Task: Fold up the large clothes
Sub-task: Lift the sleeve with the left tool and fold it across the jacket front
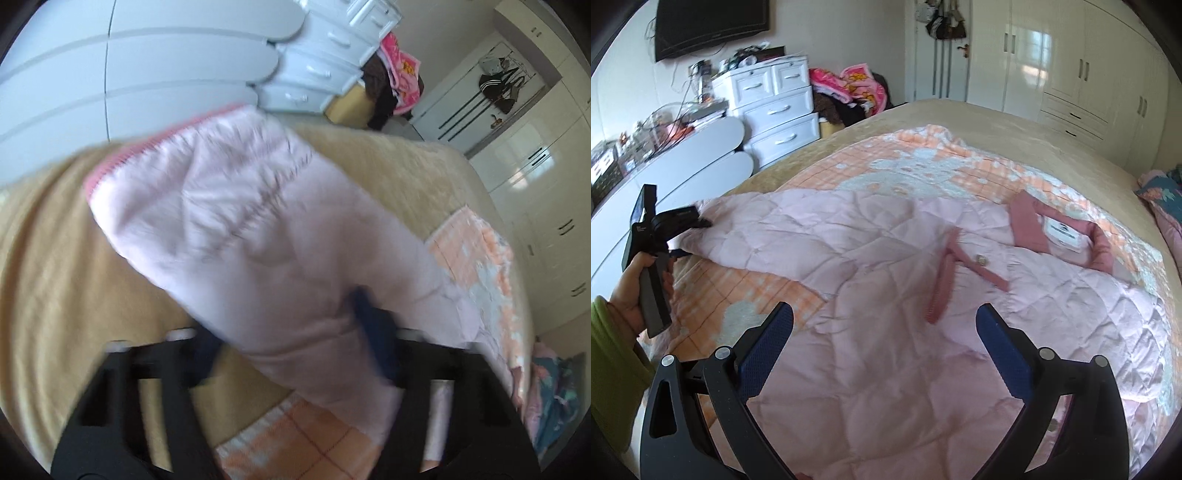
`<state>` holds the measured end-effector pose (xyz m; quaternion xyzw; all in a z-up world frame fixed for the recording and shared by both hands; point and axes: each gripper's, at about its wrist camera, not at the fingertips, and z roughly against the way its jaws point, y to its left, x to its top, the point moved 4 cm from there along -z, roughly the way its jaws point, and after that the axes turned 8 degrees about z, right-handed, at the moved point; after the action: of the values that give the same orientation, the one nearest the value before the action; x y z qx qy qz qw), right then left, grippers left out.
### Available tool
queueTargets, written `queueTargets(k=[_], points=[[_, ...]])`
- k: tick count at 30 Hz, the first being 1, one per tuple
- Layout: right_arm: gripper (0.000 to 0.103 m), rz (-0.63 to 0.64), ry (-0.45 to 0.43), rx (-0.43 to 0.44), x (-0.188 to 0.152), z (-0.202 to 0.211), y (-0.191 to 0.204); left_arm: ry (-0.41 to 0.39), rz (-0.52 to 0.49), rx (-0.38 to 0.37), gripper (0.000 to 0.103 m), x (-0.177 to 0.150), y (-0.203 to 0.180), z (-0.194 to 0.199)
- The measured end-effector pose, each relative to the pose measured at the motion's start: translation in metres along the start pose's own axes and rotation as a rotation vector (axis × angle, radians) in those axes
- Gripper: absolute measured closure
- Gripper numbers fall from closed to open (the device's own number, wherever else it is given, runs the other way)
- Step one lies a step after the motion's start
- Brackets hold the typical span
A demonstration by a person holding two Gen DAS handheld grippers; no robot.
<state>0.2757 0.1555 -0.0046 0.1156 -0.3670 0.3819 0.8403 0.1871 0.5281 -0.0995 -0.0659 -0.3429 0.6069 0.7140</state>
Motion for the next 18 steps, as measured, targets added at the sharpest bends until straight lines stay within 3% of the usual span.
queueTargets(k=[3,6,11,18], points=[[0.004,-0.030,-0.008,-0.003,-0.004,0.006,-0.014,-0.046,-0.049,-0.045,0.088,0.004,-0.017,0.021],[0.004,-0.067,-0.013,-0.002,-0.009,0.013,-0.028,-0.104,-0.108,-0.075,0.090,0.006,-0.041,0.051],[0.004,-0.106,-0.036,-0.017,-0.015,0.033,-0.050,-0.153,-0.169,-0.187,0.091,0.006,-0.088,0.102],[0.004,-0.165,-0.081,-0.034,-0.022,0.065,-0.079,-0.191,-0.307,-0.338,0.092,-0.023,-0.166,0.173]])
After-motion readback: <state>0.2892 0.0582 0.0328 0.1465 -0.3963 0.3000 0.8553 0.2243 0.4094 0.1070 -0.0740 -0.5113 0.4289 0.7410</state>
